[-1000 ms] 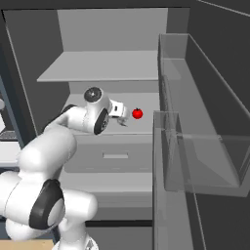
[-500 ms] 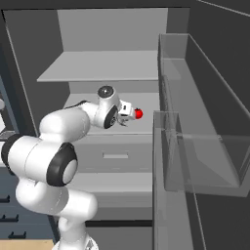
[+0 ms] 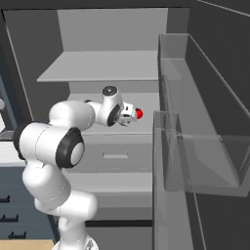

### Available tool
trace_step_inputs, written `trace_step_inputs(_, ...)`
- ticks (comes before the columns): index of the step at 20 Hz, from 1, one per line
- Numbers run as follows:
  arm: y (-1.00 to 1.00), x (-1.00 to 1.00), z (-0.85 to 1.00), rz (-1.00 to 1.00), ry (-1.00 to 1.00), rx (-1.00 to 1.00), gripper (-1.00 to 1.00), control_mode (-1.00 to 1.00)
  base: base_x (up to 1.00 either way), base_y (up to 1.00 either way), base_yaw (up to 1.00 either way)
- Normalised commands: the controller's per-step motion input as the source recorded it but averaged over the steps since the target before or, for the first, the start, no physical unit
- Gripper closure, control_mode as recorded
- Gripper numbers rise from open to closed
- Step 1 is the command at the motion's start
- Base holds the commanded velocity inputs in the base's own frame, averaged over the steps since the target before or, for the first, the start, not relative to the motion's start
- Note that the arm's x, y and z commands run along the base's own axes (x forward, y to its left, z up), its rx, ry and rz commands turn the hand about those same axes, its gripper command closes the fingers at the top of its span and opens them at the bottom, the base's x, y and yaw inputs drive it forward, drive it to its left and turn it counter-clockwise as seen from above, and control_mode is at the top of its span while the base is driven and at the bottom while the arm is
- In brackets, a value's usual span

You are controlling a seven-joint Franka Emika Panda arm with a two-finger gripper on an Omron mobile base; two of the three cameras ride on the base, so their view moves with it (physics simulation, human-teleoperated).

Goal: Place one tomato and one fish in each tupperware on the nearby counter, to pack two identical lunches.

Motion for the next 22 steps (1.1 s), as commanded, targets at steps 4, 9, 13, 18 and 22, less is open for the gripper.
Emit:
trace_step_inputs(4, 0.07, 0.0, -0.21, 0.03, 0.06, -0.03, -1.0, -1.0, 0.0, 0.0, 0.0)
trace_step_inputs(9, 0.0, 0.02, -0.15, 0.07, 0.0, 0.0, 1.0, -1.0, 0.0, 0.0, 0.0)
trace_step_inputs(13, 0.0, 0.02, -0.25, 0.09, 0.0, 0.0, 1.0, -1.0, 0.0, 0.0, 0.0)
trace_step_inputs(18, 0.0, 0.0, -0.19, 0.06, 0.0, 0.0, 1.0, -1.0, 0.0, 0.0, 0.0)
trace_step_inputs(22, 0.0, -0.36, 0.0, 0.0, 0.0, 0.0, 1.0, -1.0, 0.0, 0.0, 0.0)
